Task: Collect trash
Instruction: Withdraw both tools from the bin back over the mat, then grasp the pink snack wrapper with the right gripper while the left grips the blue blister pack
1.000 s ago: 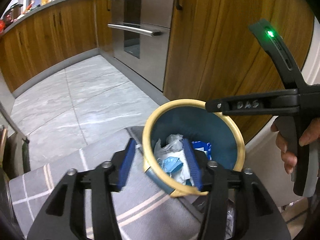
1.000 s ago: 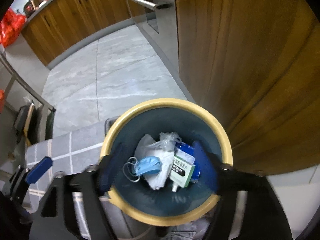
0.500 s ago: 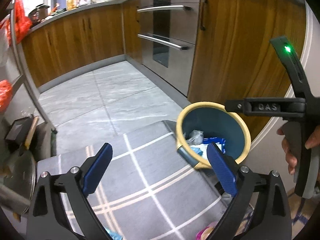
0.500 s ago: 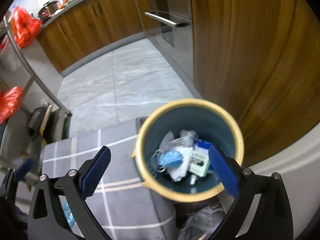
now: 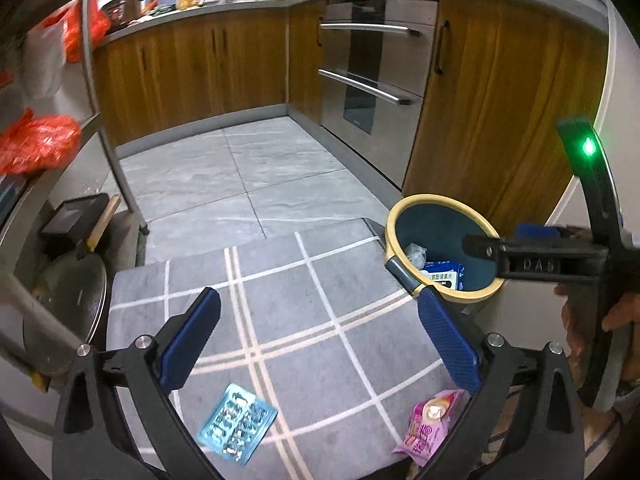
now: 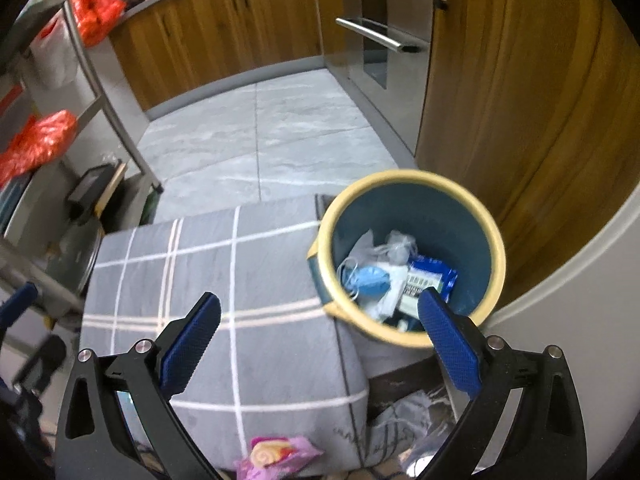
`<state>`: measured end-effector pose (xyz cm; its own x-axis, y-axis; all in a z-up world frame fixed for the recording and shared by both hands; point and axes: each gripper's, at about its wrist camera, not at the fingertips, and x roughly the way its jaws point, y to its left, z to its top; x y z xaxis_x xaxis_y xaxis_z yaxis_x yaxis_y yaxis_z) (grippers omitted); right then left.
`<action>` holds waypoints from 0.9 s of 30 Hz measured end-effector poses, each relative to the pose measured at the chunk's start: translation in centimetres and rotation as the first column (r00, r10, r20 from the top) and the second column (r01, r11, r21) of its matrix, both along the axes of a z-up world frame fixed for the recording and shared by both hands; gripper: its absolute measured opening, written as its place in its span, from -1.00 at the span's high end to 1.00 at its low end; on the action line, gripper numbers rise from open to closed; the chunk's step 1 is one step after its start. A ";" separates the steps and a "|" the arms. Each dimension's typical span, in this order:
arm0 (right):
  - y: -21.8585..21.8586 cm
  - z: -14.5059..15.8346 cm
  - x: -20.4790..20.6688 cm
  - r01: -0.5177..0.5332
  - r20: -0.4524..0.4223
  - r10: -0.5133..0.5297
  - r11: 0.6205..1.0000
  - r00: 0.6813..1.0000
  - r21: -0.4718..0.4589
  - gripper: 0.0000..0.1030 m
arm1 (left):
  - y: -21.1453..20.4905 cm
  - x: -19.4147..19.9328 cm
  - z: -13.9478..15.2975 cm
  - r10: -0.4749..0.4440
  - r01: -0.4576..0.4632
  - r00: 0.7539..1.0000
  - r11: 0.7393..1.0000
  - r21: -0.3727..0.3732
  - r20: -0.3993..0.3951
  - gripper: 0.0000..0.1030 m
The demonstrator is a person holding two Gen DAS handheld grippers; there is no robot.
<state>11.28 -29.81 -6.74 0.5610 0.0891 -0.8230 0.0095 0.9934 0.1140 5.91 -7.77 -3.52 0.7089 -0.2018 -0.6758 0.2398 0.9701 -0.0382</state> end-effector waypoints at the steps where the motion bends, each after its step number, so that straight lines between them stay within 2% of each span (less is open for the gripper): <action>1: 0.2 -0.1 -0.3 -0.003 -0.005 0.003 1.000 1.000 0.001 -0.91 | 0.5 -0.3 -0.2 0.014 -0.014 1.000 1.000 -0.002 -0.002 -0.89; 6: 1.4 -1.1 -2.1 -0.021 -0.034 0.021 1.000 0.999 0.002 -0.91 | 2.4 -1.0 -1.2 0.064 -0.064 0.998 0.998 -0.008 -0.027 -0.89; 14: 2.7 -3.6 -4.3 -0.059 -0.147 0.066 0.997 0.987 0.048 -0.90 | 4.9 -1.3 -3.7 0.135 -0.129 0.986 0.989 0.076 -0.093 -0.89; 17: 3.4 -5.0 -4.9 -0.075 -0.219 0.087 0.995 0.972 0.063 -0.90 | 5.7 -1.2 -4.3 0.152 -0.143 0.981 0.986 0.084 -0.120 -0.89; 20: 5.0 -6.3 -5.7 -0.125 -0.277 0.130 0.992 0.952 0.036 -0.85 | 6.2 -1.2 -4.8 0.164 -0.154 0.977 0.985 0.079 -0.137 -0.89; 24: 6.5 -7.7 -6.7 -0.191 -0.334 0.184 0.981 0.924 0.012 -0.81 | 5.6 -1.2 -5.1 0.138 -0.124 0.979 0.988 0.095 -0.149 -0.89; 27: 7.3 -8.7 -7.3 -0.227 -0.377 0.205 0.974 0.903 -0.016 -0.69 | 4.9 -1.2 -5.2 0.116 -0.101 0.983 0.989 0.108 -0.146 -0.89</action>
